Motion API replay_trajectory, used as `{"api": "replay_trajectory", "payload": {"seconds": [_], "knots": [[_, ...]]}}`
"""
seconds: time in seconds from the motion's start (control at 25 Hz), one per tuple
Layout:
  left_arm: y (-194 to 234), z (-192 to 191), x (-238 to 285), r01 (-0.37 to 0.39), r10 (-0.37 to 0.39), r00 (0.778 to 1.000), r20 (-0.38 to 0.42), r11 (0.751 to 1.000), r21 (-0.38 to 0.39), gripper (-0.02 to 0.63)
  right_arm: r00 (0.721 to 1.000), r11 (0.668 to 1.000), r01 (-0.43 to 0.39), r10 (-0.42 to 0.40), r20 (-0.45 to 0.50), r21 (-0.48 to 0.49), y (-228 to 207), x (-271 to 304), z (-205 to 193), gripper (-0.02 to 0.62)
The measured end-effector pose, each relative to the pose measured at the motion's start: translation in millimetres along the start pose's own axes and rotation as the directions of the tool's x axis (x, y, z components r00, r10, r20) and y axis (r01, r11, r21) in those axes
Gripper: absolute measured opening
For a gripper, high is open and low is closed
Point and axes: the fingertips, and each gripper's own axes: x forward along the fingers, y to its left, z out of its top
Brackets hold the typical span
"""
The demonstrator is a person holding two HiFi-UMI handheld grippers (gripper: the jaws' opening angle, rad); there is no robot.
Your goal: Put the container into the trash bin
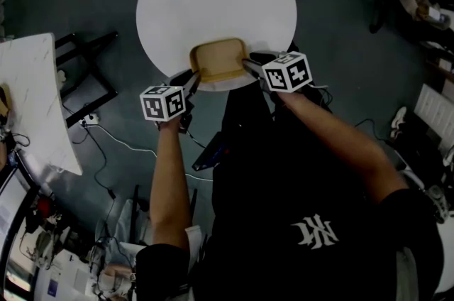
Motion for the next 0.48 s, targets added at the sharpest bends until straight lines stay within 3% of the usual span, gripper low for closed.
{"api": "replay_trajectory", "payload": {"seconds": [0.28,0.48], "knots": [[0.2,1.3,0.7,0.003,-0.003,1.0,-0.009,1.0,-0.015,0.063,1.0,1.0,-0.006,0.006,0.008,0.029,3.4,5.6,-0.3,0.084],[2.2,-0.5,-0.1,0.011,-0.011,1.0,-0.013,0.999,-0.041,0.057,1.0,0.999,-0.005,0.004,0.019,0.043,3.6,6.0,3.3,0.077]]}}
